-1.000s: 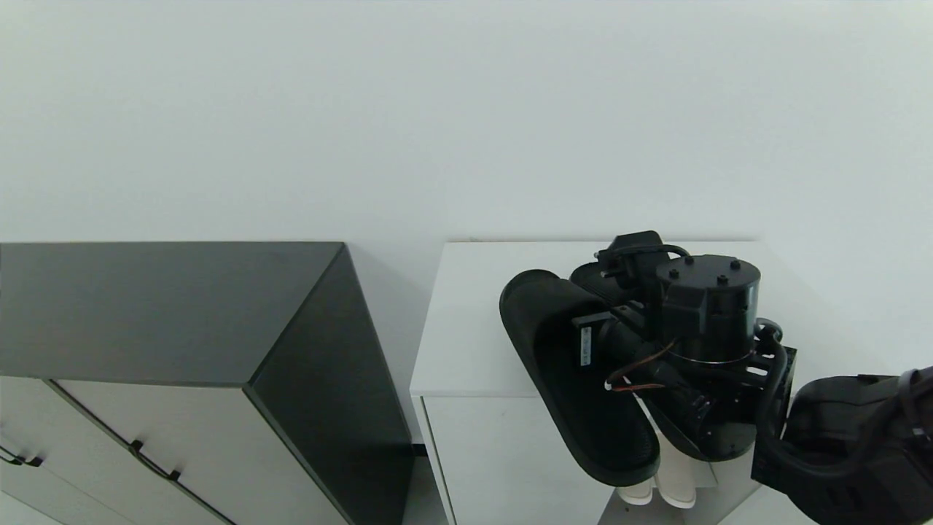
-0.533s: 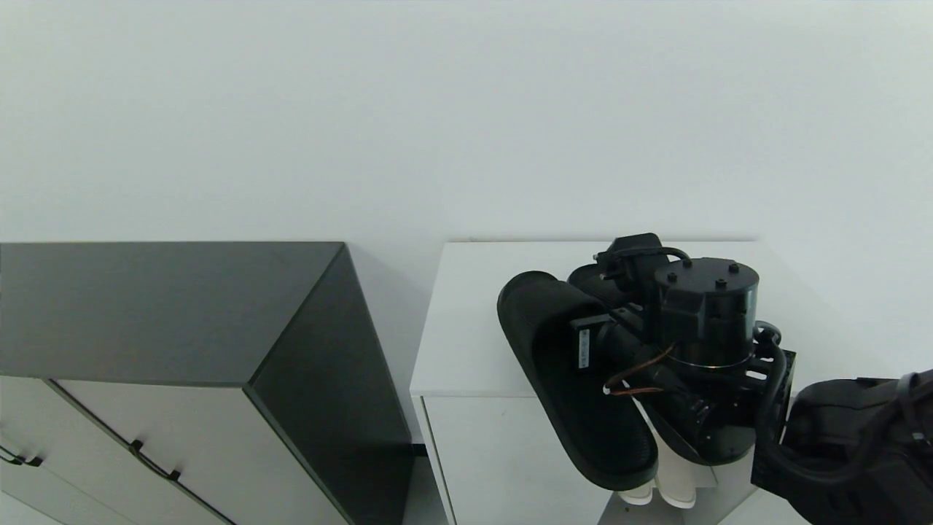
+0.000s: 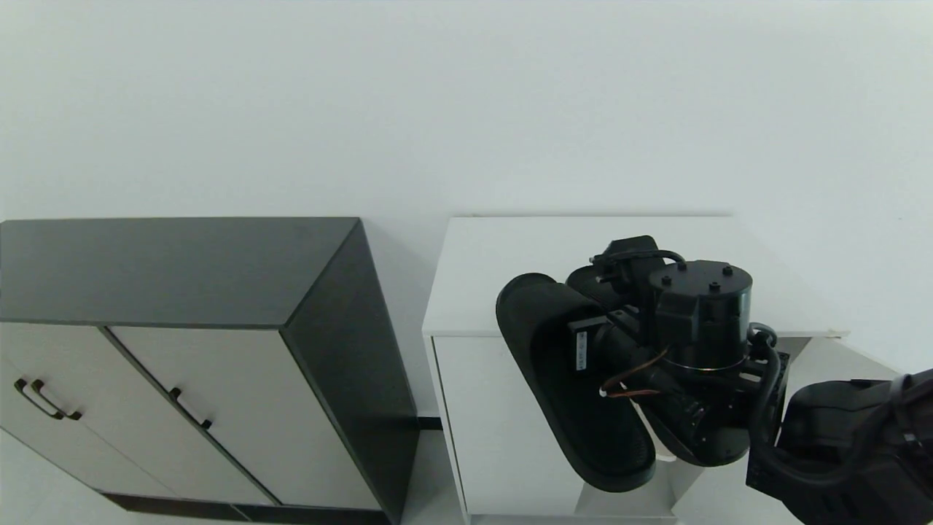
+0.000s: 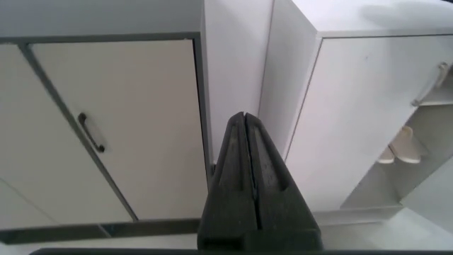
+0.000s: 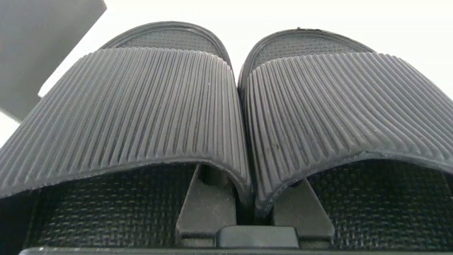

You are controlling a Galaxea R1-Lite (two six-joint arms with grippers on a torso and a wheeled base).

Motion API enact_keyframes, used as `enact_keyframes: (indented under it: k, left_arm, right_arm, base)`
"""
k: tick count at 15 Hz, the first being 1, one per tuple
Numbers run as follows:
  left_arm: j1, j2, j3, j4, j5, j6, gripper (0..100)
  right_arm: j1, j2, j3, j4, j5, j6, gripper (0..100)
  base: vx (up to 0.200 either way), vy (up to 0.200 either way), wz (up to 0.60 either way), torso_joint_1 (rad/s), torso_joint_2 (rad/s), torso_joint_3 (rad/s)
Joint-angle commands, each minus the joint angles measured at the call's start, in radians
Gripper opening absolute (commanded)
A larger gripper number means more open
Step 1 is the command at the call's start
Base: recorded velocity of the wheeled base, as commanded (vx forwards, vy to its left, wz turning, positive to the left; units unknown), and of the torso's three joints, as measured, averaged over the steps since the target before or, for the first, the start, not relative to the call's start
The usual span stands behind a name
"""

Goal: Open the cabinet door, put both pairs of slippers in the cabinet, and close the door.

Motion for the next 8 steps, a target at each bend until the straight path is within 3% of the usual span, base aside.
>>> enact_keyframes:
  k: [1,6,8]
  left_arm:
    - [0.000,0.001,0.000,0.000,0.000,0.001,0]
    - [0.000,0.001,0.000,0.000,0.000,-0.001,0]
    - [0.000,0.001,0.000,0.000,0.000,-0.001,0]
  right_arm:
    - [0.000,0.006,0.002,0.000,0.000,-0.002,0]
    - [0.000,0.006,0.002,-0.002,-0.002,0.001,0]
    - [0.000,0.007,0.005,-0.011,0.000,0.000,0]
  base:
    - [-0.200,0.000,0.00,0.002,0.00,0.002]
    - [-0.200,0.000,0.00,0.001,0.00,0.002]
    - [0.000,0.000,0.00,0.000,0.00,0.000]
